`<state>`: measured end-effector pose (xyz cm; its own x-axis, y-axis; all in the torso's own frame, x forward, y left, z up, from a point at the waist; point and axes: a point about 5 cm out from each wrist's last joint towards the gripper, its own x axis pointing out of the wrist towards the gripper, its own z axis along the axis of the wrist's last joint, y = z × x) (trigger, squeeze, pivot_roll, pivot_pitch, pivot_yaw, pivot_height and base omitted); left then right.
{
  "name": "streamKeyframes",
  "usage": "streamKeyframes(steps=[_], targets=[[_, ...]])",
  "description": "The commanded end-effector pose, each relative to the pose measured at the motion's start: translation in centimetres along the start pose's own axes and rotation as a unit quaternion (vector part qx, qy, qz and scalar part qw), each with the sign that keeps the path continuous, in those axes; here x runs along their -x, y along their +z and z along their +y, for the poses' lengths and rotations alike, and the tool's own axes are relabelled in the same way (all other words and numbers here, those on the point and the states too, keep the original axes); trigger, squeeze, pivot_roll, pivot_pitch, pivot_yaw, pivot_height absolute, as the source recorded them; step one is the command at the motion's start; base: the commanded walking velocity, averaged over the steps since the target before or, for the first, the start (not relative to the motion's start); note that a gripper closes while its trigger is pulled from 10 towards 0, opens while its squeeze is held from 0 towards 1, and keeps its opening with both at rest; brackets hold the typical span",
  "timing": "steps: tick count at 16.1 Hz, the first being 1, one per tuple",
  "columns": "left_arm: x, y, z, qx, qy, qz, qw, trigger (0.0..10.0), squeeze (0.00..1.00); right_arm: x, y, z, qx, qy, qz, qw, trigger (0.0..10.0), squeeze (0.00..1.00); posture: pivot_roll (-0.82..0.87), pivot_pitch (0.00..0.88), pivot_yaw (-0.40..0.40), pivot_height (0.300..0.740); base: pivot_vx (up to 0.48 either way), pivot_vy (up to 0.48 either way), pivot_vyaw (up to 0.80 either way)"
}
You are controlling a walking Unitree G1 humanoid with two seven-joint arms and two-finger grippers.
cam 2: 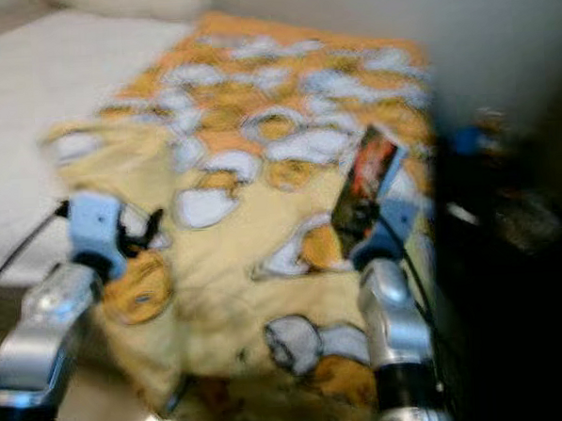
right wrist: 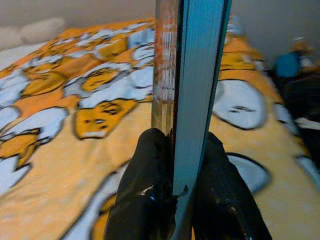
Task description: Clean up the room
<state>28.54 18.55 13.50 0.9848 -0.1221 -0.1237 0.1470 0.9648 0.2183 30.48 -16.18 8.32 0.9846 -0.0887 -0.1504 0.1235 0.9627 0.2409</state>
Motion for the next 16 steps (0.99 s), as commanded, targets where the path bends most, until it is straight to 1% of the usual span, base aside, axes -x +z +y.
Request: streamKeyframes(steps=[1,2,4,6,11,16], targets=[[-0.14,0.20,-0.47,0.002,-0.006,-0.001,1.000,10.0,0.00,-0.15,0.87,0.14,0.016,0.002,-0.024,1.000,10.0,0.00,0.00,0.000,-0.034,0.740,0.000,0.000,-0.80],[-0.18,0.19,-0.42,0.003,-0.004,-0.001,1.000,10.0,0.00,-0.11,0.44,0.67,0.000,0.020,-0.006,1.000,10.0,0.00,-0.01,0.000,-0.035,0.740,0.000,0.000,0.00],[-0.22,0.18,-0.41,0.003,-0.003,-0.001,1.000,10.0,0.00,-0.06,0.28,0.89,0.005,0.025,-0.002,1.000,10.0,0.00,-0.01,0.000,-0.036,0.740,0.000,0.000,0.00],[-0.27,0.22,-0.39,0.003,-0.002,-0.001,1.000,10.0,0.00,-0.11,0.24,0.94,0.012,0.025,-0.002,1.000,10.0,0.00,-0.01,0.000,-0.035,0.740,0.000,0.259,0.00],[-0.30,0.25,-0.48,0.005,-0.003,-0.001,1.000,10.0,0.00,-0.14,0.20,0.70,0.012,0.017,0.002,1.000,10.0,0.00,-0.01,0.000,-0.035,0.740,0.000,0.310,0.00],[-0.32,0.27,-0.47,0.005,-0.003,-0.001,1.000,10.0,0.00,-0.22,0.24,0.69,0.013,0.015,0.002,1.000,10.0,0.00,-0.01,0.000,-0.037,0.740,0.000,0.338,-0.42]])
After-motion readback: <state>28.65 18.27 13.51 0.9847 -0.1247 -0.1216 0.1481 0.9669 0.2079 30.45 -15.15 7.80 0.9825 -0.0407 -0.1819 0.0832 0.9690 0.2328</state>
